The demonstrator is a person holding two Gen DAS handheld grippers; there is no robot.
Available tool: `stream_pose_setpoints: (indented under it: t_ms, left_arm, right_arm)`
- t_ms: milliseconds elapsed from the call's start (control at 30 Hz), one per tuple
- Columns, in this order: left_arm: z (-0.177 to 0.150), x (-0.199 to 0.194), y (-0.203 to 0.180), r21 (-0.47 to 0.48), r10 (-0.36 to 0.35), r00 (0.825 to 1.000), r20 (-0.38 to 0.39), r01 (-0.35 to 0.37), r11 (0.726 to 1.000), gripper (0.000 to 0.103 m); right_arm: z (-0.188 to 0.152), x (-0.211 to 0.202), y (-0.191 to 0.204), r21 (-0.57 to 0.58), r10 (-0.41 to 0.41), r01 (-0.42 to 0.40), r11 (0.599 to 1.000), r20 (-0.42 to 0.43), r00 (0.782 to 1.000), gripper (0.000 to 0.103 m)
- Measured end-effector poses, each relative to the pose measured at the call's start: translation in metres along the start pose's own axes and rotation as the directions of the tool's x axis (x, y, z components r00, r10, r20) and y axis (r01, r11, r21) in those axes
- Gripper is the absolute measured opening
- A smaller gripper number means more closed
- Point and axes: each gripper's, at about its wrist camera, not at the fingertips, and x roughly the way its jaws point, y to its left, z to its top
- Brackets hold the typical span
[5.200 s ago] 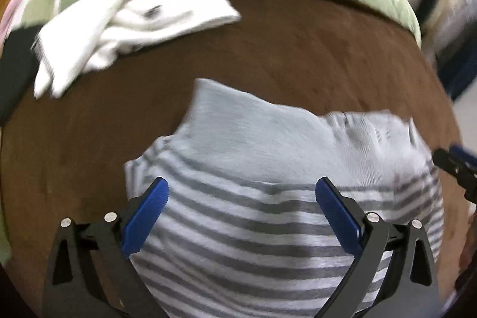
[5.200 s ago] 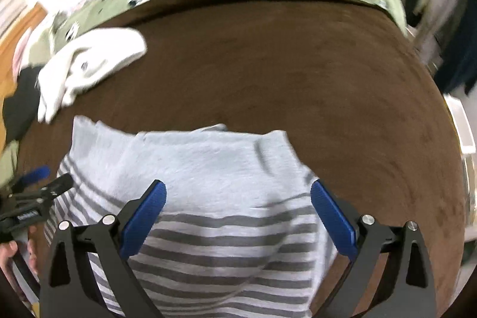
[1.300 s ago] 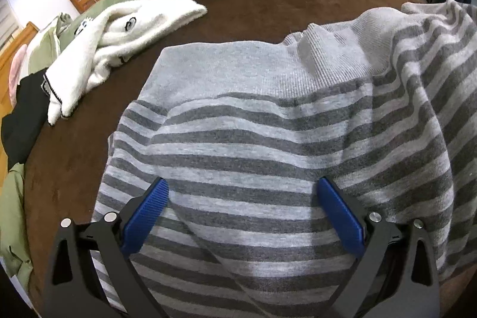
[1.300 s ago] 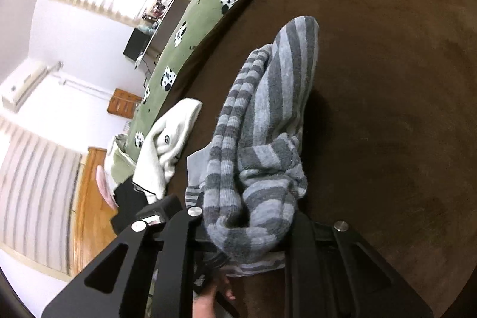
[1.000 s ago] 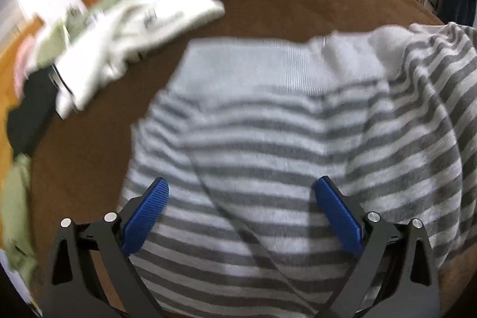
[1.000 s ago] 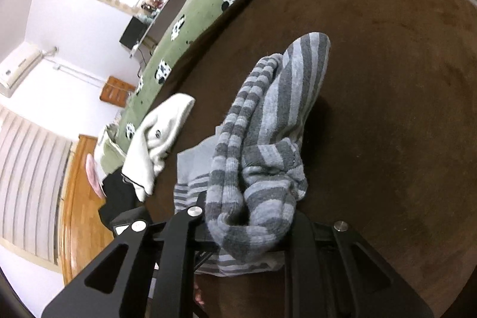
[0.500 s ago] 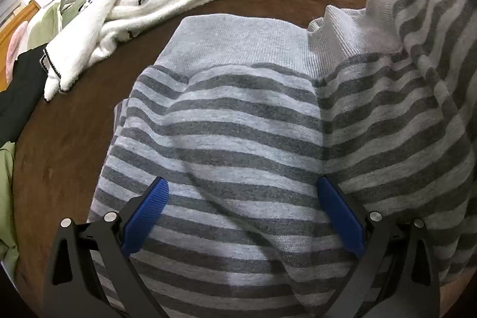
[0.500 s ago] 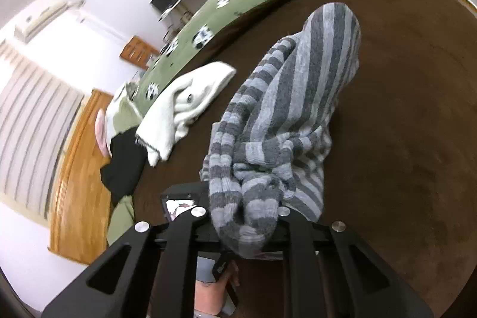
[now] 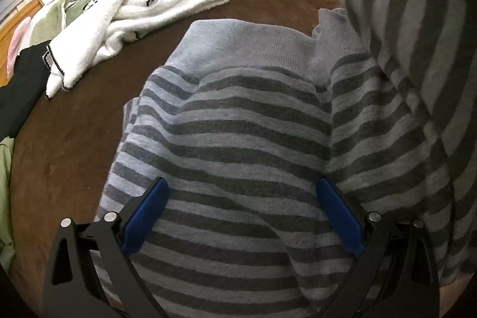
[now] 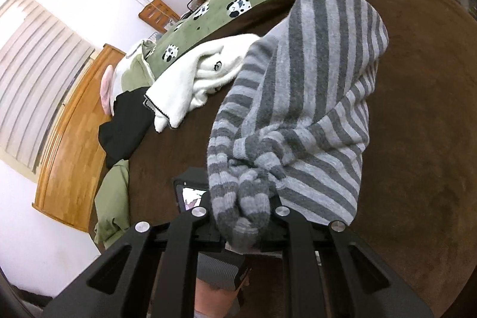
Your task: Fold large clothes
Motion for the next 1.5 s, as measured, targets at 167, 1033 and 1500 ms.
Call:
stream_pose_setpoints:
  t_ms: [167,1033,1500]
  left_arm:
    - [-0.007,-0.023,0.012,0.023,0.029,1.000,0.005,-0.029,0.999,0.097]
    - [-0.124,-0.065,0.160,-0.299,0.178,0.967,-0.183,-0.227,0.927,0.097]
    - [-0.144,-0.069,0.167,-0.329,0.180,0.958,-0.224,-0.248,0.911,0.097]
  right_arm:
    - [0.005,0.000,0.008,-0.034,0.003,-0.003,0.999,-0.004,1.000,0.014]
    - [-0.060,0.173,0.058,-0.214,-0.142,0.063,0.975,-0.380,0.914,0.010]
    - [-0.066,0.180,0.058,-0.228,-0.151,0.060,0.972,-0.410,0.899,0.010]
